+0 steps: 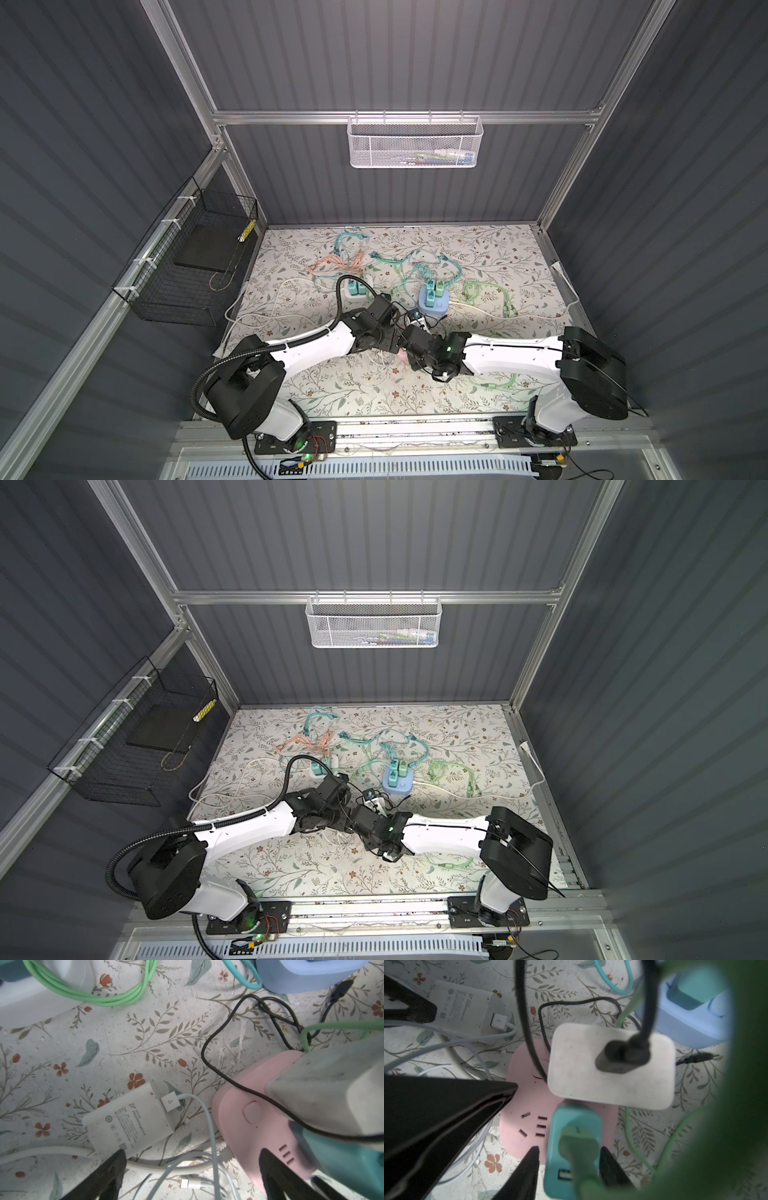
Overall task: Pull the plug off the socket
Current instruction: 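Close the right gripper on the teal charger while the left grips the pink strip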
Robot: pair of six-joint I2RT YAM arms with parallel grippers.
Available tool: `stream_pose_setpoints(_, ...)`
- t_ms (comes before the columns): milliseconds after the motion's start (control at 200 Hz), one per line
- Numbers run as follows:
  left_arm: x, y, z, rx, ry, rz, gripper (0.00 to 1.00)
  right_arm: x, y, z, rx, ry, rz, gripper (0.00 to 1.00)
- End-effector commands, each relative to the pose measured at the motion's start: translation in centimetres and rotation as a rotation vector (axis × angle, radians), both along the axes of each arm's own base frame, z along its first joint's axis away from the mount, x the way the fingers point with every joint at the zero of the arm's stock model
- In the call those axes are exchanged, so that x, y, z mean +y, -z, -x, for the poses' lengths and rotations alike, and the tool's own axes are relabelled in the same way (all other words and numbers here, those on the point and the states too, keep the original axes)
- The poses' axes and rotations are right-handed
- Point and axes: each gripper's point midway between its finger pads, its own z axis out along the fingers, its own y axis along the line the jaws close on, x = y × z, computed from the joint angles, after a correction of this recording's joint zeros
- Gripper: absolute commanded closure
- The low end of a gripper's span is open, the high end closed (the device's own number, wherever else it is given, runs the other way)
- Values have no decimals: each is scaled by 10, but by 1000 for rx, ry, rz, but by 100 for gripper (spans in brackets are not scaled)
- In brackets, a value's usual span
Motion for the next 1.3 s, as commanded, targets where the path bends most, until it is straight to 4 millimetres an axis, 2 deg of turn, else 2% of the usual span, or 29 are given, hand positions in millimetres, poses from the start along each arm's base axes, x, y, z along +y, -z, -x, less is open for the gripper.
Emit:
stream_pose_setpoints(0, 0, 9, 7, 35, -2, 1, 0, -1, 1, -1, 15, 5, 23, 55)
stream_pose_setpoints(170, -3, 12, 9, 49, 3, 10, 0, -2, 4, -4, 23, 15, 27, 56)
stream_pose_setpoints(555, 1, 20, 11, 82, -2, -28, 0, 1, 9, -5, 51, 9, 18, 67)
stream_pose_setpoints(690, 5, 22, 14, 84, -3, -60, 0, 3, 10, -6, 54, 8, 9, 80)
stream_pose_setpoints(790, 7, 25, 14, 92, -9, -73, 0, 4, 7, -7, 51, 10, 0, 88)
stream_pose_setpoints(946, 8, 27, 15, 104, -17, -84, 1, 5, 3, -8, 47, 10, -8, 89)
stream_pose_setpoints(1296, 17, 33, 18, 111, -36, -130, 3, 13, -16, -12, 19, 20, -58, 100)
